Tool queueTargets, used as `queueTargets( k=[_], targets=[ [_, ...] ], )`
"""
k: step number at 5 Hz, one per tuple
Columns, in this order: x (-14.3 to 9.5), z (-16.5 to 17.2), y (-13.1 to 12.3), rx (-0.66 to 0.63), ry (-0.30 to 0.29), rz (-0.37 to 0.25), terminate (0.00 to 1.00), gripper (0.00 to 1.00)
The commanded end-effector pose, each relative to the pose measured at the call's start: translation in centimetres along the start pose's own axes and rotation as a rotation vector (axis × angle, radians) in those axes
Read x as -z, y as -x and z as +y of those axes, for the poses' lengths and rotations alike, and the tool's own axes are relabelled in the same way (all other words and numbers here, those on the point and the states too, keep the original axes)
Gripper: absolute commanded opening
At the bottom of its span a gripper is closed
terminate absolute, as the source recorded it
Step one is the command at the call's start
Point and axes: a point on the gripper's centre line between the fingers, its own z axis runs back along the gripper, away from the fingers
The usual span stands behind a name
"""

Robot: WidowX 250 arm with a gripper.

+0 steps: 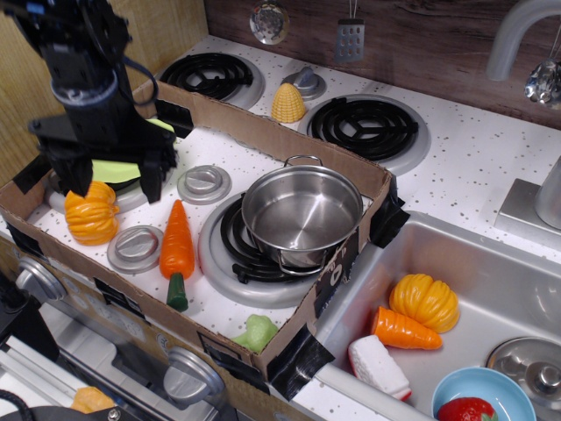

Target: Put carrot on plate

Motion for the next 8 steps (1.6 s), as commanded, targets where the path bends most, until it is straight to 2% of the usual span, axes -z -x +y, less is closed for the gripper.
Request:
queueTargets(
  k=[1, 2, 3, 5, 6, 8],
  targets=[
    [-1.1, -2.9, 1.0, -0.024, 0.068, -0.019, 0.00, 1.00],
    [-1.7, -3.9, 2.1, -0.030, 0.100, -0.022, 0.00, 1.00],
    [-0.3, -4.5, 2.7, -0.043, 0.121, 0.009, 0.00, 1.00],
    [2.9, -4.3, 2.1, -0.022, 0.148, 0.022, 0.00, 1.00],
    [4.5, -4.0, 2.2, -0.014, 0.146, 0.024, 0.00, 1.00],
    [6.1, -3.5, 2.1, 0.019, 0.138, 0.052, 0.00, 1.00]
  ],
)
